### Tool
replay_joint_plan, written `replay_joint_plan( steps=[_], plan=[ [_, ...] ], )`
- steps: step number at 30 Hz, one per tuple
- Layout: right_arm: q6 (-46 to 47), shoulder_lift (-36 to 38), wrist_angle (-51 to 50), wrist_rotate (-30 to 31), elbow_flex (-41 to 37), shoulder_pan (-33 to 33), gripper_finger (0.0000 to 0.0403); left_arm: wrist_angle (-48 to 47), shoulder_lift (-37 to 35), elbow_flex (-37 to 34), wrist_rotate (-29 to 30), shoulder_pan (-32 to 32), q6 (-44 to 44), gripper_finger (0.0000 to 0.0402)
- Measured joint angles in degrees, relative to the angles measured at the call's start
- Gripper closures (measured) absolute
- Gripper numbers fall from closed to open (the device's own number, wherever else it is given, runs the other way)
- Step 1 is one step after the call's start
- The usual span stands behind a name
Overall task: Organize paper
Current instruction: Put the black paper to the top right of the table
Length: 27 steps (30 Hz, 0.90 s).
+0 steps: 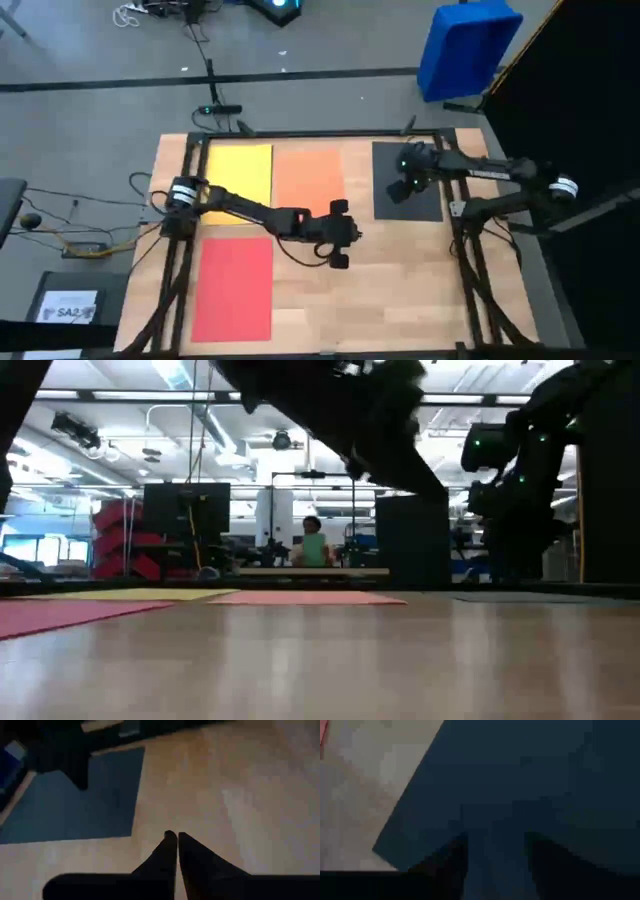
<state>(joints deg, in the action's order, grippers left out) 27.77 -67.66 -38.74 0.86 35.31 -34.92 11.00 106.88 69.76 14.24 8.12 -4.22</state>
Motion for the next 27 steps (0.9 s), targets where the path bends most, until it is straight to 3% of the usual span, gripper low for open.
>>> replay_joint_plan(
  steps=[6,17,24,27],
  plan=[
    [-0.4,-0.3,0.3,0.0,0.0,-3.9,0.0239,9.0,-9.7,-13.6,1.0,-2.2,5.1,0.0402],
    [-0.4,-8.7,4.6,0.9,0.0,-6.2,0.0239,10.1,-16.5,-18.7,1.4,-1.7,6.0,0.0402],
    [-1.4,-12.5,6.1,0.3,0.1,-6.2,0.0239,24.0,-20.6,-28.7,1.3,-1.9,7.8,0.0402],
    [-3.5,-12.7,6.0,0.2,0.2,-6.1,0.0239,25.6,-22.3,-31.4,1.3,-2.1,9.4,0.0402]
  ],
)
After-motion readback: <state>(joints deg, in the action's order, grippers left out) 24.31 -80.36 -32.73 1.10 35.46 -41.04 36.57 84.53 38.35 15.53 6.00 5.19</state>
